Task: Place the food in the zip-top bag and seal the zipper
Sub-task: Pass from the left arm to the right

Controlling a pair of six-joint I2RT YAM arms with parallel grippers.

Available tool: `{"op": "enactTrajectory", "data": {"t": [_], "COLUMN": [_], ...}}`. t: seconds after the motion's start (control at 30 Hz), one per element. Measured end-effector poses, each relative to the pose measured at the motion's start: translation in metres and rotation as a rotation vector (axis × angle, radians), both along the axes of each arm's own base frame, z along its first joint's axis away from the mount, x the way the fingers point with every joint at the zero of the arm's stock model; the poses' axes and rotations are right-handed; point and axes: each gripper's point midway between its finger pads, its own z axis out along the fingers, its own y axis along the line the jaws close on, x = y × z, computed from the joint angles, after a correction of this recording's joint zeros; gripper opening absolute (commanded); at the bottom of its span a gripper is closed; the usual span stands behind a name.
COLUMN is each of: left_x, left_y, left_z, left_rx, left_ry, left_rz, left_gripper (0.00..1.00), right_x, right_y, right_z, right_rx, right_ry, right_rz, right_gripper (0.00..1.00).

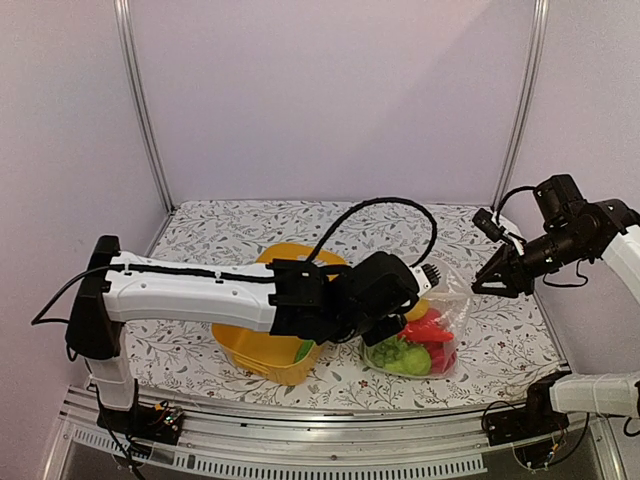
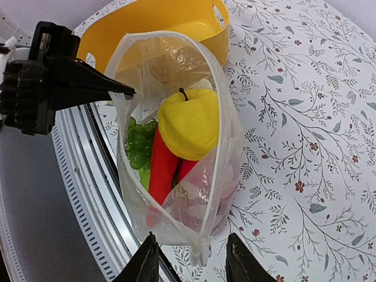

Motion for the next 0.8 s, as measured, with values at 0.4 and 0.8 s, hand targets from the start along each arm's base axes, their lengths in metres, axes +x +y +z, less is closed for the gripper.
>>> {"op": "enactTrajectory", "data": {"t": [0.4,0.8], "left_x": [-0.003,-0.004], "left_y": [0.004,0.002], "left_z": [-0.002,0.002], "left_rx": [-0.034,-0.060], "left_ry": [0.028,0.041], "left_rz": [0.007,0.002], "left_gripper": [0.00,0.00], "right_x": [-0.023,-0.008], "right_y": [-0.008,-0.006], "right_z": [-0.016,-0.029], "right_rx": [0.024,-0.009], "right_ry": [-0.063,-0.036], "right_rz": [0.005,0.018], "right_gripper": [0.51,0.37]}}
